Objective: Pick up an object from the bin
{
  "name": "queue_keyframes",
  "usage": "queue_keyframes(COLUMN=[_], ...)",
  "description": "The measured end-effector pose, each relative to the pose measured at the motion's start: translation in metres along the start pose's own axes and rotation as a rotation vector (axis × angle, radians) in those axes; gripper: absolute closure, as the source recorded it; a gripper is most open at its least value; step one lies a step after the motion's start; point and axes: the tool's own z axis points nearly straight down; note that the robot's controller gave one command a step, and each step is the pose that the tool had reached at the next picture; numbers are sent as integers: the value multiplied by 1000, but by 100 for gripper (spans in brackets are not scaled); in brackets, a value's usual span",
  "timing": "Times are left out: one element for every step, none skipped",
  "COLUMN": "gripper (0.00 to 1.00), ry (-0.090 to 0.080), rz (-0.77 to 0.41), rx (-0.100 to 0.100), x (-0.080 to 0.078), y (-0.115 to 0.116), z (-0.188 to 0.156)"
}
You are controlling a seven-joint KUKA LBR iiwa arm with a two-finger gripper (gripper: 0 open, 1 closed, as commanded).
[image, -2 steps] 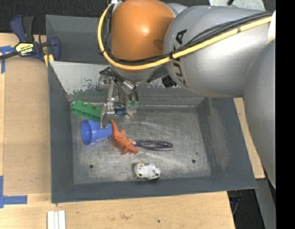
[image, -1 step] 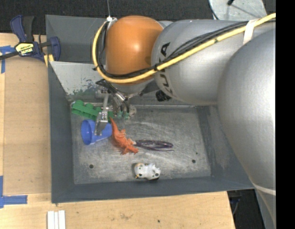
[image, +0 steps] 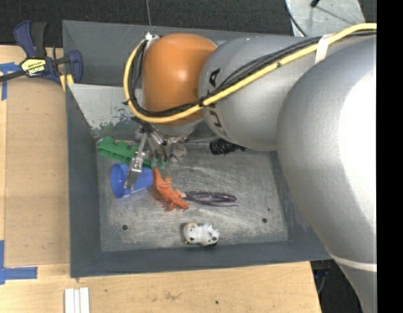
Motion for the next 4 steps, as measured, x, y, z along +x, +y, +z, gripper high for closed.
queue_keyframes(gripper=[0, 0, 100, 100], ry=[-2, -23, -15, -15], rz=[92, 221, 221, 222], rx=[-1, -20, -17, -17], x=[10, 9, 11, 11], y=[5, 4, 6, 6], z=[37, 72, 66, 66])
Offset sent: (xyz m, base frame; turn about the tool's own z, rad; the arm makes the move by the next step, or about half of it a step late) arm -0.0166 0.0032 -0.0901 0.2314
